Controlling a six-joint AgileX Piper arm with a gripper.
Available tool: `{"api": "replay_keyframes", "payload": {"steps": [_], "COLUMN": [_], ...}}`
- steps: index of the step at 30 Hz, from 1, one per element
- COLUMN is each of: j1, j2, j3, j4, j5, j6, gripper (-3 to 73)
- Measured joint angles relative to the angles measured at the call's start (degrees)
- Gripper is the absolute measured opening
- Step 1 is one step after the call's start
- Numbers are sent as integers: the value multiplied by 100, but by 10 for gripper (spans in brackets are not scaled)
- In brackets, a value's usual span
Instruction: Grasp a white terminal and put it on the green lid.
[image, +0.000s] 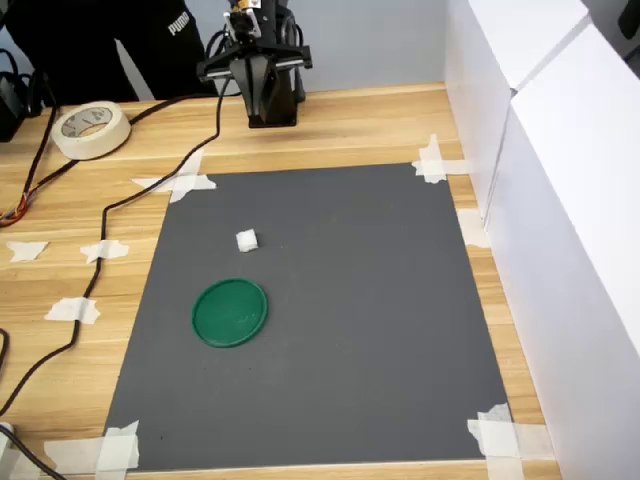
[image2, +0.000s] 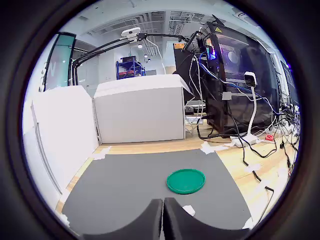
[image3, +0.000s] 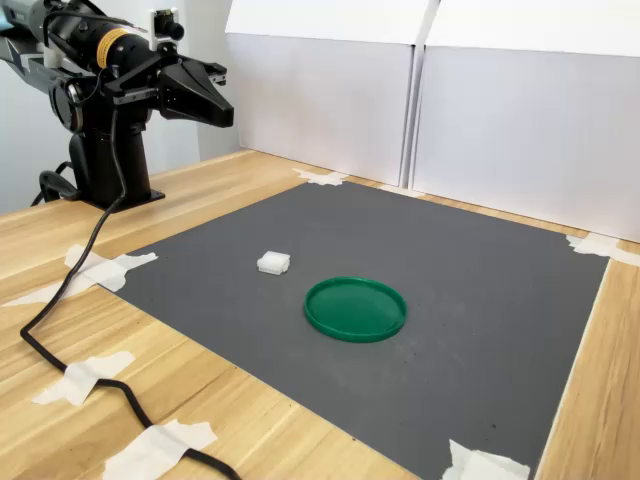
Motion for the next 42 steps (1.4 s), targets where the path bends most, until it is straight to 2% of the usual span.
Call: {"api": "replay_keyframes", "payload": {"steps": [25,31,36,40,42], "j1": [0,0,0,0,0], "j2": [62,818,1635,2278,2578], "j3": [0,-58,-599,-1244,-1630], "j4": [0,0,5,5,-83], "j5": [-13,-390,-482,-136,285], "j6": [-17,-158,-263,-303,-390], "gripper": [-16,-16,-16,-16,-16]}}
